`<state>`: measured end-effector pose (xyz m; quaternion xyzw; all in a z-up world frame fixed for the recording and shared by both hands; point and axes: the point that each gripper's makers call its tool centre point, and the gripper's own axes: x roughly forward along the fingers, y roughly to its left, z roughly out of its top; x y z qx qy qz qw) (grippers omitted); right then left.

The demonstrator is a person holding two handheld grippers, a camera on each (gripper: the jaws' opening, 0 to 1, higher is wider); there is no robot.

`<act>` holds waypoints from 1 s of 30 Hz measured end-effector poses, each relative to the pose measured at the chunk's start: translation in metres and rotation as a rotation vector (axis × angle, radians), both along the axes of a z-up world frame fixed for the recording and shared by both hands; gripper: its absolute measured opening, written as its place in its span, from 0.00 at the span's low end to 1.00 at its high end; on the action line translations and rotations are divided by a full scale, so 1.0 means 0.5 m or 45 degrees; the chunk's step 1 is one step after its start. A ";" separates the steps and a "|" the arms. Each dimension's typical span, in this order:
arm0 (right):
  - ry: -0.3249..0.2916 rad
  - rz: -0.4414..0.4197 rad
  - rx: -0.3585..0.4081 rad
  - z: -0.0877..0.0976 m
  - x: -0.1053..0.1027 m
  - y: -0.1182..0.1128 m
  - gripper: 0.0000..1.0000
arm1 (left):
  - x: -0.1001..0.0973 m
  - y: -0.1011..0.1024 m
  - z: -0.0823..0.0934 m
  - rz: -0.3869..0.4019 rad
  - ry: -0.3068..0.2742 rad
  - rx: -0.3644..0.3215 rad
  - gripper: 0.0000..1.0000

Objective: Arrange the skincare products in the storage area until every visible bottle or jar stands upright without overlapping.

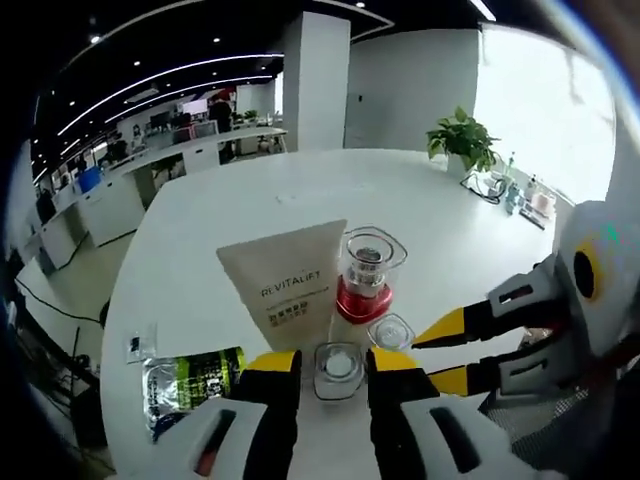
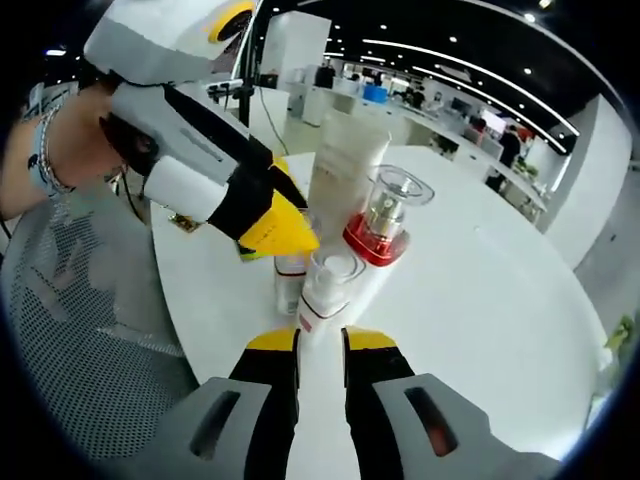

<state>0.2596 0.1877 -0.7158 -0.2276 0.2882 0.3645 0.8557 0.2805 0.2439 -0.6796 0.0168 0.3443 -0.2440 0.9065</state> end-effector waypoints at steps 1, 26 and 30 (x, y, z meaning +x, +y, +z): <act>0.011 0.000 0.006 -0.001 -0.001 0.001 0.15 | -0.002 0.002 0.007 0.000 -0.004 -0.015 0.32; 0.267 -0.121 0.103 -0.045 0.013 0.020 0.25 | -0.024 0.041 -0.066 -0.207 0.047 -0.168 0.22; 0.244 -0.114 0.082 -0.049 0.022 0.018 0.22 | -0.027 0.038 -0.100 -0.230 0.061 -0.037 0.21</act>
